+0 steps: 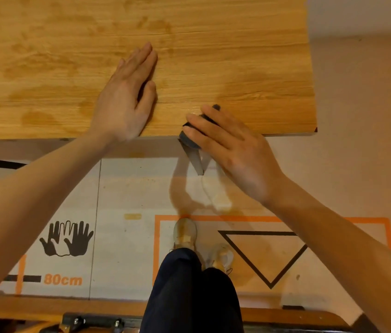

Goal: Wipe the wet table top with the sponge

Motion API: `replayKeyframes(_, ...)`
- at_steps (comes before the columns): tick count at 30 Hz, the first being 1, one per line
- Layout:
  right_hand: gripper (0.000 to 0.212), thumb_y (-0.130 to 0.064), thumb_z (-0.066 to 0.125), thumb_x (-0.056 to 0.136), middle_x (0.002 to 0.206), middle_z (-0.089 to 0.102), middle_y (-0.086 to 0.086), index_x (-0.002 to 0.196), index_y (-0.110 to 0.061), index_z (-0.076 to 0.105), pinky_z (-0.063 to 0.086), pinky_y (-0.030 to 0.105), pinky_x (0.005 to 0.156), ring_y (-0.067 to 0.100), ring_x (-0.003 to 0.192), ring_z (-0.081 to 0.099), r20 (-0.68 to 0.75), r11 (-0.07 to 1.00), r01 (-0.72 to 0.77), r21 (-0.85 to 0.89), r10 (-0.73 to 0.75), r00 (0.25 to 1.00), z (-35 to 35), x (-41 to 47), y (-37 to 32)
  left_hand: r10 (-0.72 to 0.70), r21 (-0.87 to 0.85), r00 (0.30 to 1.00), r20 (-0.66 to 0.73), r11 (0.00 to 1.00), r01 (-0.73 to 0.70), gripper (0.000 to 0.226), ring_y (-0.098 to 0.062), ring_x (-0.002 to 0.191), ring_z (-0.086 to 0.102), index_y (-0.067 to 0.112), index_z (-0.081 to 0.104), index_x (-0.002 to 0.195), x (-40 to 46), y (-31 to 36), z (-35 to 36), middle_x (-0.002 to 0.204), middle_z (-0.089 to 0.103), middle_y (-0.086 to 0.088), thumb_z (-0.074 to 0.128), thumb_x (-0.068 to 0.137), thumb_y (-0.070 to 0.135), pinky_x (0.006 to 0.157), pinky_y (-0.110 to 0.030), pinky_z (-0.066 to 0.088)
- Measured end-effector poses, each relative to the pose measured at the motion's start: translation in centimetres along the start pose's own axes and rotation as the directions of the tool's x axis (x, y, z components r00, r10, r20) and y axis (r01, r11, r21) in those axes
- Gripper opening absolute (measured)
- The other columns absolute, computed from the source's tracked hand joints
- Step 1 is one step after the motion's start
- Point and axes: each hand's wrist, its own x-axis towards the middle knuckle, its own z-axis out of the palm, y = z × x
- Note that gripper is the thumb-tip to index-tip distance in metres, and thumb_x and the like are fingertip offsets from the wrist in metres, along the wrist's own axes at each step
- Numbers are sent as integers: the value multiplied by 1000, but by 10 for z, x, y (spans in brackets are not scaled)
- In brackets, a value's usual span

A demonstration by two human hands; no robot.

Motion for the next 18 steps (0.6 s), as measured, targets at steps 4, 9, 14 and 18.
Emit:
replayKeyframes(4,43,3,61,93,142,51,15,135,-1,53,41,53,107,35,135,45,47,988,-107,-108,113,992,-43,-70,60,-5,-12,1000,-8,1000,5,54,-18,156,16,9,30,158,0,-1,0,167,23,-5,32,108,27,127,-28,10)
replayKeyframes(9,45,4,64,91,141,50,17,134,1,53,35,55,111,37,135,43,61,965,-259,-37,260,964,-55,-78,60,-8,-26,1000,-7,1000,8,54,-20,156,16,8,29,158,2,-3,4,167,22,-6,31,107,27,128,-36,13)
replayKeyframes(14,46,8,54,91,139,55,12,135,-1,52,23,41,119,32,133,46,19,989,-148,15,148,989,-8,-12,5,-6,-38,1000,-5,999,6,53,-21,156,16,6,29,158,1,-3,5,167,22,-7,32,108,24,127,-45,17)
replayKeyframes(18,42,0,35,97,140,55,11,134,-4,55,35,46,114,33,132,48,85,988,-86,131,75,994,-1,21,-14,-15,-56,1000,8,998,15,54,-19,156,14,6,29,158,1,-1,4,168,20,-5,32,107,24,126,-48,18)
